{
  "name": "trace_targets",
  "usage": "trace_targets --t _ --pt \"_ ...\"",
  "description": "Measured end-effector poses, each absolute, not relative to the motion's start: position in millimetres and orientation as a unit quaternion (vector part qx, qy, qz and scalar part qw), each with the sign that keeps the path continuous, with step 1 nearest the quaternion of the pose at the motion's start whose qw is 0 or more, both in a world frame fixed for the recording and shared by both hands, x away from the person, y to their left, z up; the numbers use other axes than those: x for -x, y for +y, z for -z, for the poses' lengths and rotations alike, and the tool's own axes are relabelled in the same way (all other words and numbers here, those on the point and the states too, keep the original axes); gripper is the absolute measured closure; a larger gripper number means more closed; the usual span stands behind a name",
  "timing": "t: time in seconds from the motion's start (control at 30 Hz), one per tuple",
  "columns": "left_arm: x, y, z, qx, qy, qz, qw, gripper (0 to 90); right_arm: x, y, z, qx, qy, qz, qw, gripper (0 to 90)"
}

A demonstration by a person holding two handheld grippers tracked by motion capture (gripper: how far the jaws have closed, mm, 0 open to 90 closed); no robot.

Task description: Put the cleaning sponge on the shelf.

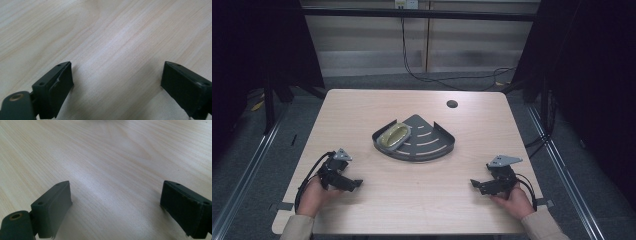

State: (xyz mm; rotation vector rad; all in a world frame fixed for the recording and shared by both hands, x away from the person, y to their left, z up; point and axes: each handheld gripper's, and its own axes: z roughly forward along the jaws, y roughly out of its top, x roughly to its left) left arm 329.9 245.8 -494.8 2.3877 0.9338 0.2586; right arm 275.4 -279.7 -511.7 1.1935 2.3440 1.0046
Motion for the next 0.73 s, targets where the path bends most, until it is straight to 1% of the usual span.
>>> trace_targets --t 0.07,0.37,0.53,0.73 --pt "-327 250 497 -0.885 0.345 -0.099 0.297 7.9 -275 -280 512 -0.418 0.821 -0.352 0.162 9.4" --pt "-323 258 506 -0.872 0.331 -0.115 0.341 4.3 -275 -280 512 -0.418 0.821 -0.352 0.162 9.4" --pt "-322 258 508 -0.872 0.327 -0.118 0.346 1.1 -275 -280 512 -0.418 0.821 -0.352 0.162 9.4" --pt "-322 259 509 -0.869 0.325 -0.120 0.352 0.8 -275 -280 512 -0.418 0.822 -0.351 0.163 9.4"
